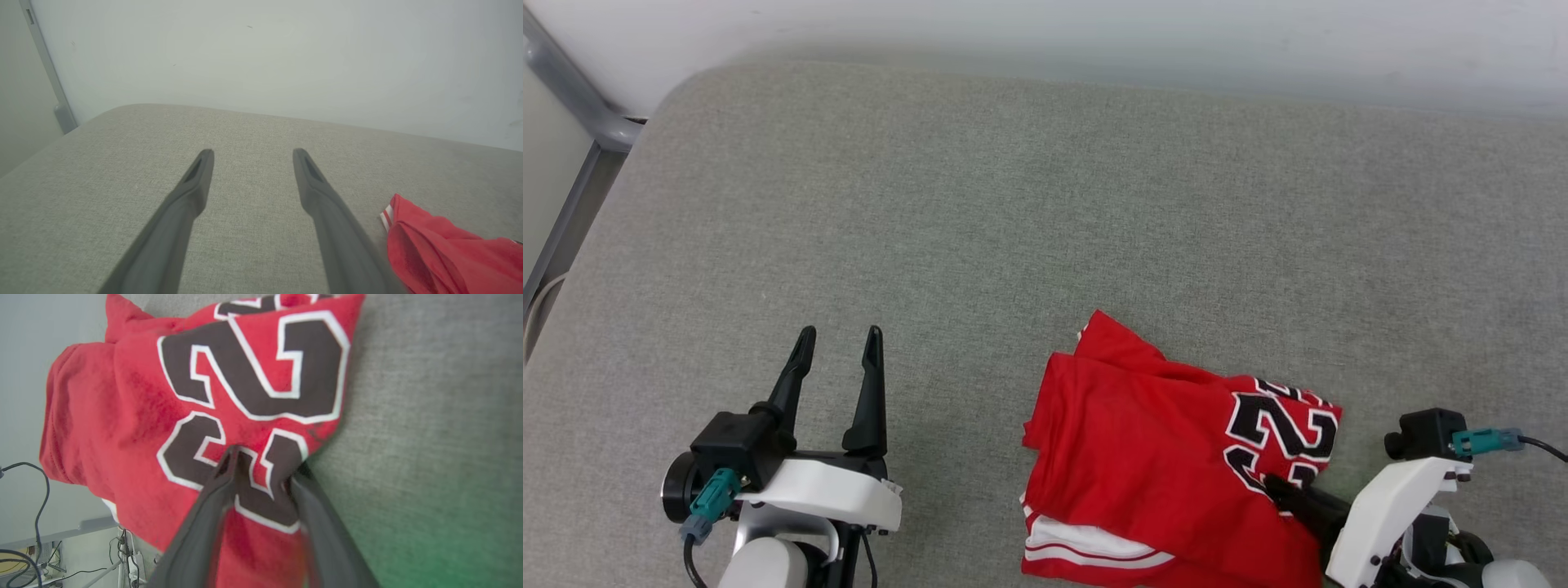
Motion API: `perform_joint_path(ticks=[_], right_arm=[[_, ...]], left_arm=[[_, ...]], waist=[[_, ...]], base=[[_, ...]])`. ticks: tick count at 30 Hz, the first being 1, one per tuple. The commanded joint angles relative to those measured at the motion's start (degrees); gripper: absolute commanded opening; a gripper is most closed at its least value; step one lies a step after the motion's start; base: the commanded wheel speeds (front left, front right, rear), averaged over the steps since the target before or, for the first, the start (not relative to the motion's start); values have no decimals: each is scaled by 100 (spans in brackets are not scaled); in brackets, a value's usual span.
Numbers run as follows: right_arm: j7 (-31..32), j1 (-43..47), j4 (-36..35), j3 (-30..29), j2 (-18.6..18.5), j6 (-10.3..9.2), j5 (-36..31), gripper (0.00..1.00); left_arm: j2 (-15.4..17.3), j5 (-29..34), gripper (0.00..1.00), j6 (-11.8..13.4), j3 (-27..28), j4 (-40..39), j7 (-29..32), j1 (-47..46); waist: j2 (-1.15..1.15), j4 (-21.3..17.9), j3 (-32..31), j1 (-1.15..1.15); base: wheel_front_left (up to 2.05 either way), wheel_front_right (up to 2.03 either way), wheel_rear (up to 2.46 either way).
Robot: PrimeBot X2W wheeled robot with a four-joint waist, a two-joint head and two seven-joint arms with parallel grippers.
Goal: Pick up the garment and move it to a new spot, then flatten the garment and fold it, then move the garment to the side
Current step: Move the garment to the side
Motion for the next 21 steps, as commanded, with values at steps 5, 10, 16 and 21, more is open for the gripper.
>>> perform_joint_path(ticks=[5,10,16,21], right_arm=[[-9,-66,33,109,-41,-12,109,0],[-40,-105,-178,70,-258,-11,-52,0],[56,43,-338,-98,-523,-10,-461,0],[140,178,-435,-421,-721,-10,-900,0]], left_arm=[[-103,165,100,-113,141,80,-36,65],[-109,288,100,-177,182,126,-31,151],[-102,371,100,-210,234,43,-31,208],[-59,403,100,-260,262,25,-26,272]], waist=[[0,-124,-205,0],[0,-325,-387,0],[0,-672,-437,0],[0,-1160,-449,0]], base=[[0,0,0],[0,0,0],[0,0,0],[0,0,0]])
